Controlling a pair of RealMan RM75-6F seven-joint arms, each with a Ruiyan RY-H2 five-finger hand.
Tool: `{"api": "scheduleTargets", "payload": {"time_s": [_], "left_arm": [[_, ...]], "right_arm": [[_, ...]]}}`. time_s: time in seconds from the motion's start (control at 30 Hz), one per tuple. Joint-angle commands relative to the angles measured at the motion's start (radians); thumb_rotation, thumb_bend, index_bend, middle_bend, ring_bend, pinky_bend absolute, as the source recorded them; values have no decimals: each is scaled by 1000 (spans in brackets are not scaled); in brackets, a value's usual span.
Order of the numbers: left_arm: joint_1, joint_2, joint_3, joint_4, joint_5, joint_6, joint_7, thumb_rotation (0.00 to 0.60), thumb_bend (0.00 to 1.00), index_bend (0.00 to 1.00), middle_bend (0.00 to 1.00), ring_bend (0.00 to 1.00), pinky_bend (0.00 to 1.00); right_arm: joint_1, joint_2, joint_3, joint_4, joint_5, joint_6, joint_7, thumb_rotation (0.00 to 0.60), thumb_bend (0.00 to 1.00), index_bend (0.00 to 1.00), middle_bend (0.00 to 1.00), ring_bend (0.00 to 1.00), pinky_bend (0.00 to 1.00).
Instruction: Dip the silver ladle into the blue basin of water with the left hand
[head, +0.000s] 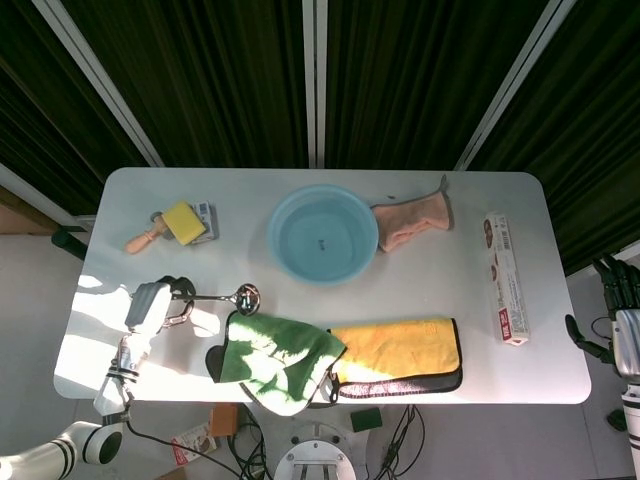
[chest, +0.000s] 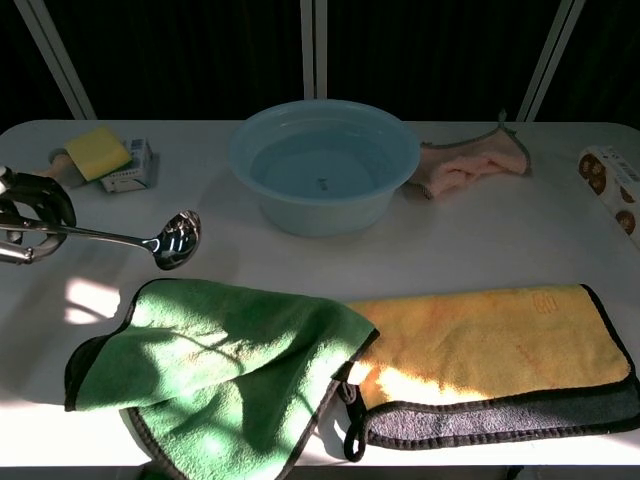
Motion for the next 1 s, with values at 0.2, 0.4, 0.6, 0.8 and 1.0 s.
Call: {"api": "scheduleTargets", "payload": {"time_s": [0.2,0.4,0.6,0.8,1.0], "left_arm": [[-12,70,-14,-86,17,18,-2,600,509,768,659,530,713],[-37,155,-54,-196,8,16,34,600,508,768,663,554,730],[-67,253,-101,-335,-25,-14,62,600,507,768,665,571,742],[-135,299,-157,-415,-72,-85,119,600,508,769,671,586,753],[-257,271,-226,-414,-173,-214,198,600,507,768,671,600,778]], "right_arm": [[1,0,0,1,0,-1,2,600,364,22,0,0,0],[0,0,1,2,1,0,4,600,364,22,0,0,0],[1,1,2,2,4,-2,6,600,363,21,0,0,0],[2,0,3,1,7,-5,4,600,364,22,0,0,0],[1,2,6,-1,12,-3,9,600,364,22,0,0,0]]}}
